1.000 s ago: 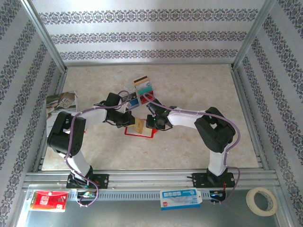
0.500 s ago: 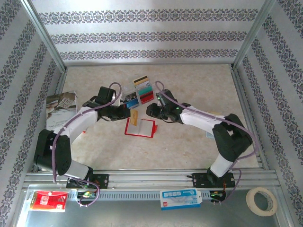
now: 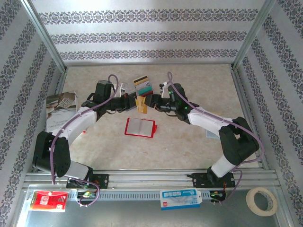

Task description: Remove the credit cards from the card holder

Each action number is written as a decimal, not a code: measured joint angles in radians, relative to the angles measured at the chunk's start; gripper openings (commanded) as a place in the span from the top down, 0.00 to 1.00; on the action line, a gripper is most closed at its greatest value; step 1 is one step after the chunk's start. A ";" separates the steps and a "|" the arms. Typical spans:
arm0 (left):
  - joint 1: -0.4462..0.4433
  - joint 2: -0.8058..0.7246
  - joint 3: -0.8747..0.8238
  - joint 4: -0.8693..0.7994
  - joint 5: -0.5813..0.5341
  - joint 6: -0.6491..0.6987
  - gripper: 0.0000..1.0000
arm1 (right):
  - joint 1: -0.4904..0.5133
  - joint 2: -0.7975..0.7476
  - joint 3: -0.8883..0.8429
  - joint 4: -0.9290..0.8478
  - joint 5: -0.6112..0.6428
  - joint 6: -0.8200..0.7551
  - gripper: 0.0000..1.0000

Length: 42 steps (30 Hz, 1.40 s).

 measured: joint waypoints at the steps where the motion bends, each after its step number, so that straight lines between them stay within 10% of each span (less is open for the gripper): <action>1: 0.000 0.000 0.000 0.015 0.009 -0.013 1.00 | -0.007 0.000 0.000 0.016 -0.015 0.008 0.50; 16: 0.001 -0.001 0.005 0.119 0.080 -0.107 1.00 | -0.073 0.000 -0.031 0.261 -0.175 0.126 0.89; 21: 0.011 -0.001 0.007 0.129 0.074 -0.131 0.81 | -0.072 -0.009 -0.037 0.314 -0.174 0.157 0.98; 27: 0.011 -0.012 -0.039 0.291 0.060 -0.256 0.59 | -0.072 -0.023 -0.057 0.389 -0.131 0.219 1.00; 42: -0.022 -0.042 -0.163 0.521 0.010 -0.453 0.67 | -0.073 -0.009 -0.082 0.533 -0.015 0.377 1.00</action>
